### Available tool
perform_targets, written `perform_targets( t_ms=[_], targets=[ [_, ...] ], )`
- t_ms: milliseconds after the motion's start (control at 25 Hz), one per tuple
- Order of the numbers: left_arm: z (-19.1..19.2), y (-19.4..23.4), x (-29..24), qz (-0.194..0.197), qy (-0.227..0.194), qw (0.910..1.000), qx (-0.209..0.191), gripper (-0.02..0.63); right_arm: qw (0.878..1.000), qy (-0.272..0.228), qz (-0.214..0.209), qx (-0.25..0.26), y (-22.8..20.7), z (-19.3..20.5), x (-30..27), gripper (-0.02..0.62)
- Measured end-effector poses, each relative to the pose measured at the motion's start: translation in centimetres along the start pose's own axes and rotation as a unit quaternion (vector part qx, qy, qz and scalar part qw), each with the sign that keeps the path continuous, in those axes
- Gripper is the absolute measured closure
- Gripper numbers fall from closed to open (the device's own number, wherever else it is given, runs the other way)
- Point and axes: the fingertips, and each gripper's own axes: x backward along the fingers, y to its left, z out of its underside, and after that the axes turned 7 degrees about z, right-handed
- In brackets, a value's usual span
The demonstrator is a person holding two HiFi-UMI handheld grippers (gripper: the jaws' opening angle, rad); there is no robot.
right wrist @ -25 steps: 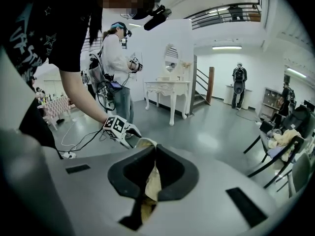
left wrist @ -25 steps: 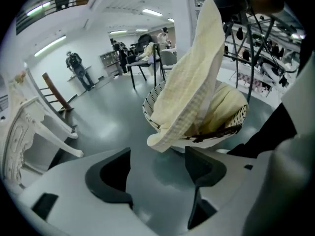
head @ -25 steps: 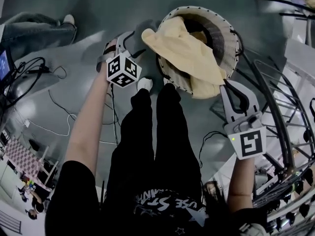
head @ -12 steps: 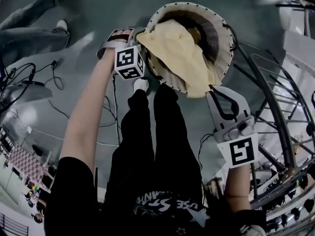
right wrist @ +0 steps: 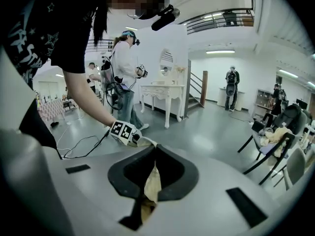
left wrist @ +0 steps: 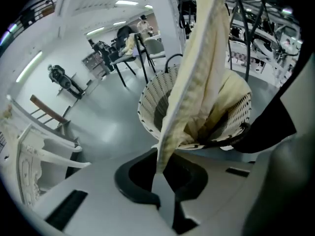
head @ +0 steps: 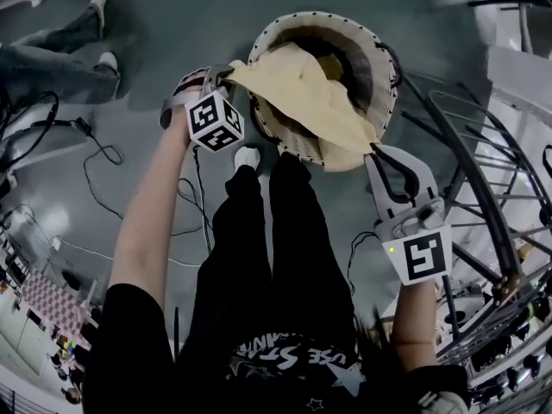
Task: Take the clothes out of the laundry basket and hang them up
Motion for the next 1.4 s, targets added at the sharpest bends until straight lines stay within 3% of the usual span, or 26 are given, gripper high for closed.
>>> perform_targets(
  t_ms=[360, 720, 920, 1160, 1400],
  targets=[
    [-4.0, 4.8, 12.3, -0.088, -0.07, 0.9936, 0.015, 0.575, 0.992, -0.035, 0.118, -0.034, -2.7, -4.8, 6.1, 0.578],
    [-10.1, 6.1, 25.8, -0.087, -0.161, 0.9803, 0.074, 0.577, 0.969, -0.074, 0.236, -0.017, -3.8, -12.4, 15.2, 0.578],
    [-14.0, 7.0, 33.0, -0.101, -0.224, 0.9666, 0.075, 0.577, 0.948, -0.099, 0.303, -0.003, -3.5, -16.5, 20.9, 0.578],
    [-19.3, 6.9, 40.8, -0.119, -0.288, 0.95, 0.021, 0.577, 0.919, -0.121, 0.375, 0.024, -1.9, -19.9, 28.5, 0.578],
    [-25.7, 3.4, 47.3, -0.103, -0.359, 0.9274, -0.021, 0.577, 0.881, -0.13, 0.455, 0.014, 0.2, -20.0, 37.4, 0.578]
  ],
)
